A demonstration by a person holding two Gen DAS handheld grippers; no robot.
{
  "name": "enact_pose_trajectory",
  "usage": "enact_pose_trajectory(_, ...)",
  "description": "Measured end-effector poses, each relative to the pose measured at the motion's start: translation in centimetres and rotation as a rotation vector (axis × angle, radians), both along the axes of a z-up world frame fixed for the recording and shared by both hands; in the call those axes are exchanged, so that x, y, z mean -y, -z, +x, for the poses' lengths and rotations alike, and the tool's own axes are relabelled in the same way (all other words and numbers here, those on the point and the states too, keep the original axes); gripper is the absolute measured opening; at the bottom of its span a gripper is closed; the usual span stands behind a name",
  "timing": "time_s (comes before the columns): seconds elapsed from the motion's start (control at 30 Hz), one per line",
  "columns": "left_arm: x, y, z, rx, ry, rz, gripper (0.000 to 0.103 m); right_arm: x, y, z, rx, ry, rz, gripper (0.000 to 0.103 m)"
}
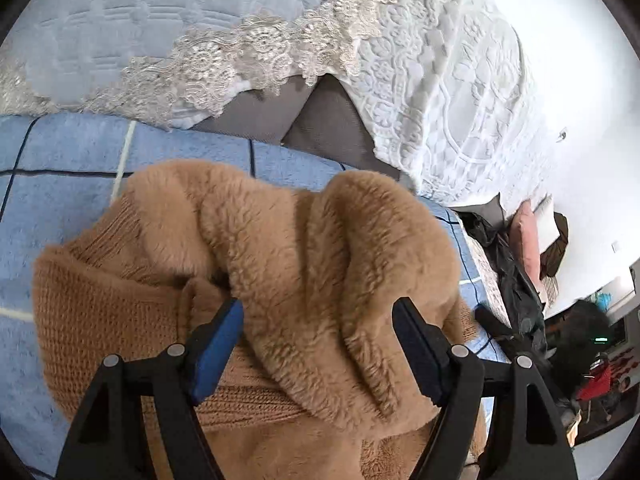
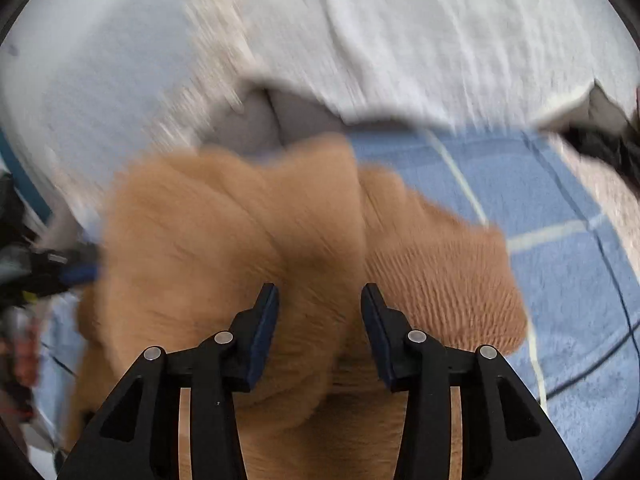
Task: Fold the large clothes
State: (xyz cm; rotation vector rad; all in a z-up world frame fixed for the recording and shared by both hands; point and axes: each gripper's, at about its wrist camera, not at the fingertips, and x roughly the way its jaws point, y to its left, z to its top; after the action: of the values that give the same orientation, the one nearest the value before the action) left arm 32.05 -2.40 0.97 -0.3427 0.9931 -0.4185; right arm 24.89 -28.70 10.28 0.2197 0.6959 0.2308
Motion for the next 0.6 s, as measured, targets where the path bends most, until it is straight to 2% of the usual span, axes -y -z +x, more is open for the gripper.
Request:
enact_pose_trajectory(0.1,1.2,0.5,1.0,-0.043,0.026,-0.093,0.078,-2.1,-3.2,0.3,0.095,-0.112,0.028,0.044)
enact_pose_trajectory(0.2,2.6,0.8,1.2,-0.032,0.065,-0.080,0.078,-4.0,-3.5,2.2,0.103,-0.172,0.036,0.044)
enact_pose_trajectory(0.3,2.5,2.4,2.3,-0.120,0.015,-0.047,0.078,-5.2,-0.3,5.7,-0.046,-0.178,-0.050,0.043)
enact_pose_trajectory(0.37,1.9,2.7,2.5,-0.117,0.012,-0.053,0.078,-5.0,2.5,7.1,-0.156,-0.112,-0.162,0.041)
enact_pose_trajectory(0.43,1.1,3.2,2.6,-0.121,-0.040,-0.001,0.078,-4.1,4.9,7.7,-0.230,-0.083,-0.194,0.040)
enact_pose_trajectory(0.5,0.3,4.1,2.9,-0.131,-0.072,0.052,0.078,-2.5,6.5,7.5,-0.235,-0.047,-0.180,0.038)
enact_pose_trajectory(0.6,-0.7,6.0,3.6,-0.188,-0.088,0.080,0.077,-1.5,6.9,7.1,-0.214,-0.035,-0.121,0.038)
